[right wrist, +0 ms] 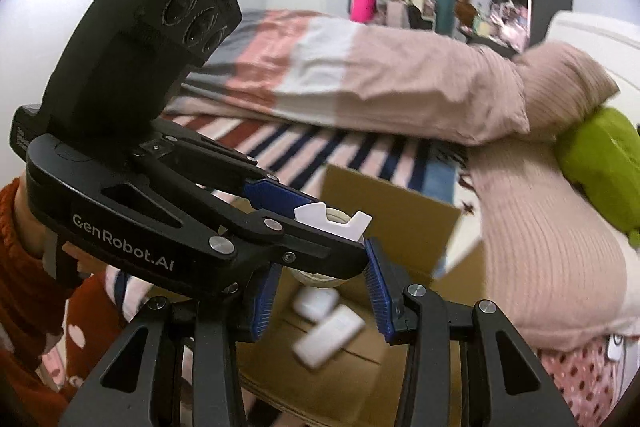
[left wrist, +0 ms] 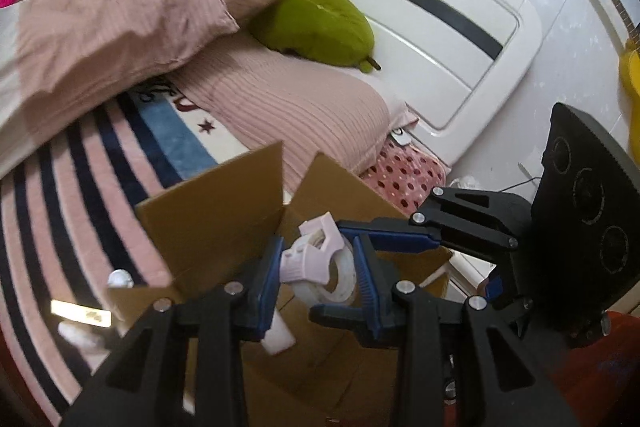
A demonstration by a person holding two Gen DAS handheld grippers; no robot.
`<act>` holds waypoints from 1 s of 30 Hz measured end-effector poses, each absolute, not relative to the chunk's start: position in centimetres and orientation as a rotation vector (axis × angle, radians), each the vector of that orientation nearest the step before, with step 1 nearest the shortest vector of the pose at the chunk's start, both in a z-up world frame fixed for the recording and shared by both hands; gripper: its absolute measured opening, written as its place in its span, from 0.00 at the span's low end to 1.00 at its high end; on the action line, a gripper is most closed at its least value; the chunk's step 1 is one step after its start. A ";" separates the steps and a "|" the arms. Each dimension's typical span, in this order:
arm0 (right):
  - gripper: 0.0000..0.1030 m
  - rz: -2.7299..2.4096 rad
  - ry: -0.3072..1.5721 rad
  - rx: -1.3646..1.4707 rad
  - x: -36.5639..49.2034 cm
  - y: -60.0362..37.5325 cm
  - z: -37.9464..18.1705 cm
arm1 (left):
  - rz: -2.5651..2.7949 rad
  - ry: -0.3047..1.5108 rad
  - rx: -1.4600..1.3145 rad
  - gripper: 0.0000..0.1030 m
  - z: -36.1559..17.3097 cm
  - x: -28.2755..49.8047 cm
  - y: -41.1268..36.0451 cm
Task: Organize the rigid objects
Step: 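Carry the tape roll into the cardboard box and release it, then reach down and grasp the purple box with the right gripper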
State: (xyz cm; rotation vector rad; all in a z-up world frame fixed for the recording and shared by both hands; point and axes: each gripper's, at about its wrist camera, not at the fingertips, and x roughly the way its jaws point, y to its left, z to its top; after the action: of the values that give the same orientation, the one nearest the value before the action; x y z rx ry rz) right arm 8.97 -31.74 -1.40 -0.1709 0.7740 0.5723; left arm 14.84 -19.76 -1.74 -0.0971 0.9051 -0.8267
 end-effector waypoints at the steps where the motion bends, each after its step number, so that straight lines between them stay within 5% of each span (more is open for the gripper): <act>1: 0.35 0.566 0.782 -0.170 9.1 -32.3 -1.6 | -0.830 0.913 -0.093 0.32 -1.9 15.1 -20.3; 7: 0.36 0.525 0.805 -0.167 8.8 -33.5 -2.0 | -0.824 0.920 -0.057 0.35 -2.1 15.5 -22.0; 9: 0.47 0.510 0.816 -0.167 8.8 -33.7 -2.1 | -0.808 0.897 -0.046 0.66 -1.7 15.2 -21.6; 11: 0.67 0.503 0.805 -0.161 8.6 -33.8 -1.9 | -0.788 0.863 -0.035 0.80 -1.1 14.8 -20.9; 30: 0.67 0.577 0.726 -0.238 5.3 -25.0 2.2 | -0.500 0.677 -0.094 0.86 2.3 6.8 -5.2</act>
State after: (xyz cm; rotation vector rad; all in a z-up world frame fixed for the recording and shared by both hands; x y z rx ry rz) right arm 5.32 -25.02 2.23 -0.2383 0.7264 0.5775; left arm 6.75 -5.15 2.33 -0.0939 0.6769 -0.5004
